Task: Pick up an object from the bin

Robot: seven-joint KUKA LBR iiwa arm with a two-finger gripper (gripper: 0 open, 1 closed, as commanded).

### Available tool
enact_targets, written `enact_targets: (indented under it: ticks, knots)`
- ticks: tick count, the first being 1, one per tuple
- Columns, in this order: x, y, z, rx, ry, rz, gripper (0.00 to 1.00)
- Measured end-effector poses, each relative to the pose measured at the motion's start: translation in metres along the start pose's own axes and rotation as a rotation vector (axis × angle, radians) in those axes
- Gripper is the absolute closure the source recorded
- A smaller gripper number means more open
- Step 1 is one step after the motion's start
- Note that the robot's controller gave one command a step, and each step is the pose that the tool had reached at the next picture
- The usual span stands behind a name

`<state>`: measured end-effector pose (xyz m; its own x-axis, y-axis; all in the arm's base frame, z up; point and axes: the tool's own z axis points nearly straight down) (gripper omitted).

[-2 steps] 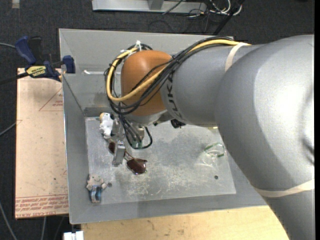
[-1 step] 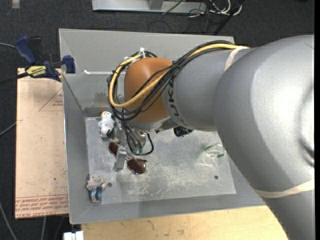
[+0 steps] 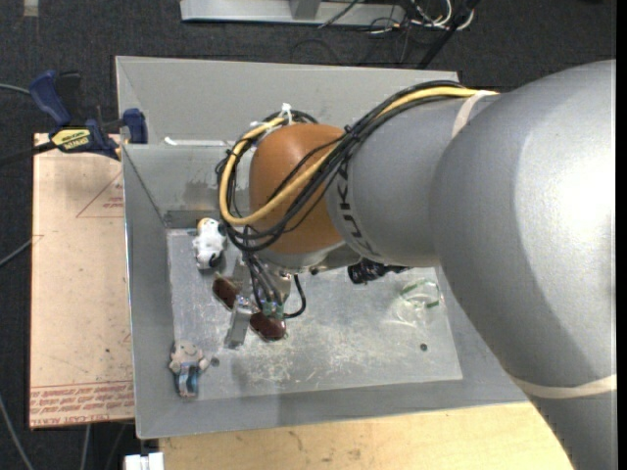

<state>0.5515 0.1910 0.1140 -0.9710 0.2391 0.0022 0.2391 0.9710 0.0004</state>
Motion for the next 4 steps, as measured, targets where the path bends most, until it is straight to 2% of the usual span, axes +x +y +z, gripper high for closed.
enact_targets:
  ticks: [1,2,4]
  knots:
    - [0.003,-0.014,0.031,-0.002,-0.003,0.206,0.0]
    - [0.013,-0.024,0.044,-0.001,-0.003,0.24,1.0]
    - [0.014,-0.025,0.041,0.002,0.001,0.24,1.0]
